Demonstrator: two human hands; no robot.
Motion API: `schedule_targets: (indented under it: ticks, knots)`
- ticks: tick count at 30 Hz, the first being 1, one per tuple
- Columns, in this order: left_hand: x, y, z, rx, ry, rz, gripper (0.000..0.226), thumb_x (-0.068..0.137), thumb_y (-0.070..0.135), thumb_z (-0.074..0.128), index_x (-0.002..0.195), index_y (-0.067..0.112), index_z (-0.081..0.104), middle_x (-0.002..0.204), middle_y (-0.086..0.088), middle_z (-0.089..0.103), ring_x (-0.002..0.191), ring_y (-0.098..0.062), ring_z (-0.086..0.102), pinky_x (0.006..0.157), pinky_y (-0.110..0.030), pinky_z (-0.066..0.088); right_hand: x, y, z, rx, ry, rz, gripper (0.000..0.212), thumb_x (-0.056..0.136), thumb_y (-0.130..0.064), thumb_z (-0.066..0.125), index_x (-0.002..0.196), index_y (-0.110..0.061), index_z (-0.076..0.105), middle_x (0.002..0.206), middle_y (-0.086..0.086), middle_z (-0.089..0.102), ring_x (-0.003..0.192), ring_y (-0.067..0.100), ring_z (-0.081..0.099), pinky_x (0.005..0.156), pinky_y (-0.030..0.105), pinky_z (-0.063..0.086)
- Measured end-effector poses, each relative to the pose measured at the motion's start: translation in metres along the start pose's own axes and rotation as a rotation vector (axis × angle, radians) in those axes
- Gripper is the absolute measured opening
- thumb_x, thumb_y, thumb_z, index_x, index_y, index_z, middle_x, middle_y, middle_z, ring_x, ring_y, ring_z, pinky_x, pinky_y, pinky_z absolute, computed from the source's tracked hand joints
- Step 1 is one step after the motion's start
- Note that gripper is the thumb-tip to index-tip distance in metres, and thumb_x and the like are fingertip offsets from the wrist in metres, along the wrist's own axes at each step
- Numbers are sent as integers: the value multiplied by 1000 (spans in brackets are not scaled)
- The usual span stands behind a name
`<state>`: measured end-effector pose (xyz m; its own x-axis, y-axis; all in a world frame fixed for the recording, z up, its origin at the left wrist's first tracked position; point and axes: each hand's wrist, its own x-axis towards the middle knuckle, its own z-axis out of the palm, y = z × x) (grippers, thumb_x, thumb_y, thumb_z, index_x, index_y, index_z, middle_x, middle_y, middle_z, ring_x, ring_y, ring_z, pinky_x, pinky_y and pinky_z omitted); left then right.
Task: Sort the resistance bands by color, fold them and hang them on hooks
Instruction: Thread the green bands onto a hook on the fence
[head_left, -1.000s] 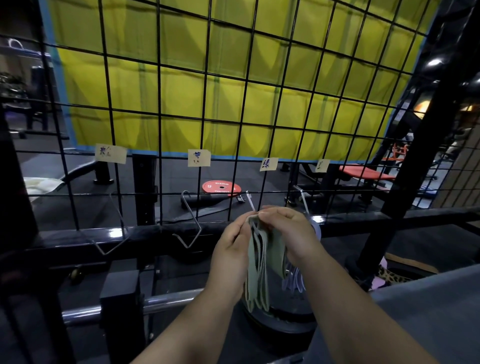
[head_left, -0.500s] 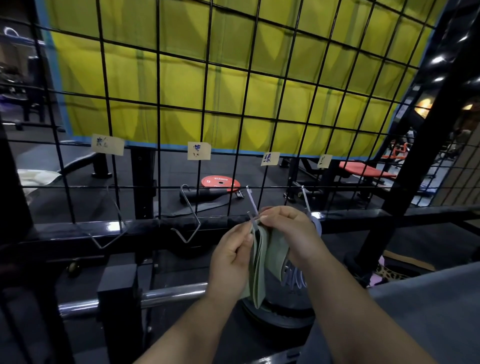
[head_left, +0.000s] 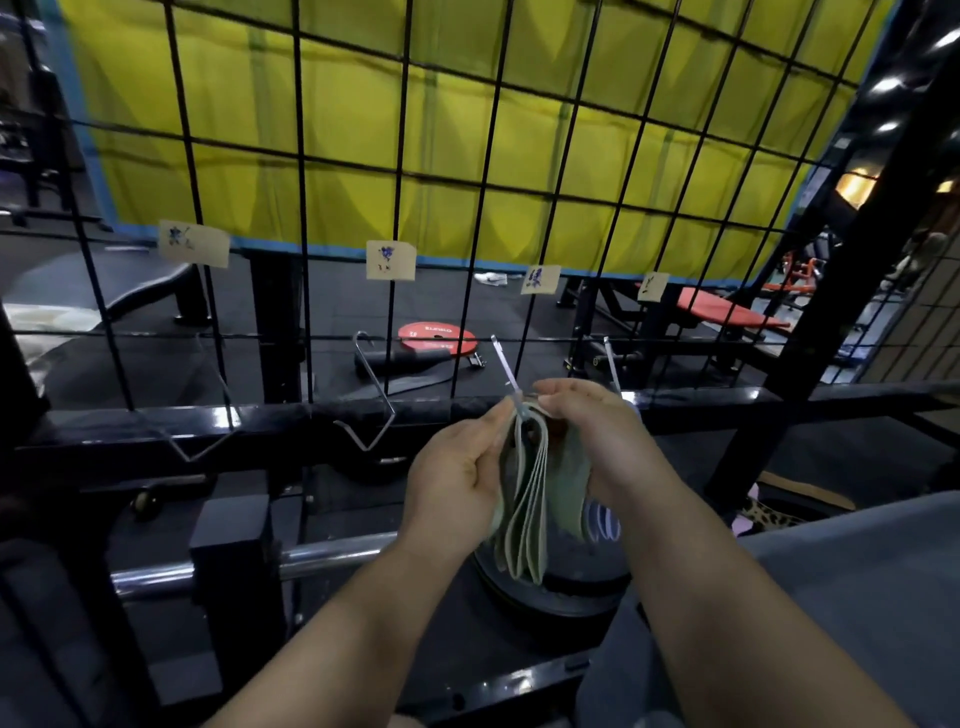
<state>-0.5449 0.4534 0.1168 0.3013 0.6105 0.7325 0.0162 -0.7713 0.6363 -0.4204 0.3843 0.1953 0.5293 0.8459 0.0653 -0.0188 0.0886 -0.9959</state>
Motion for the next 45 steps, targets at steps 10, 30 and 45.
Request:
schedule_targets:
  ticks: [10, 30, 45]
  knots:
    - [-3, 0, 0, 50, -88, -6, 51, 91, 7, 43, 134, 29, 57, 99, 8, 64, 100, -6, 54, 90, -5, 36, -3, 8, -8, -7, -152, 141, 31, 95, -20, 52, 70, -12, 70, 61, 1, 63, 55, 14, 60, 56, 27, 47]
    - [4, 36, -5, -291, 51, -346, 19, 98, 25, 54, 97, 31, 73, 101, 14, 66, 103, 6, 56, 92, -11, 40, -13, 25, -1, -90, -160, 79, 30, 99, -37, 47, 119, -19, 62, 100, -2, 70, 89, 13, 66, 70, 27, 46]
    - [11, 43, -11, -550, -58, -496, 27, 98, 14, 50, 112, 29, 67, 104, -2, 70, 96, -17, 67, 87, -32, 53, -16, 28, 3, -8, -201, 51, 35, 102, -39, 43, 122, -13, 54, 110, 12, 68, 99, 21, 66, 77, 30, 53]
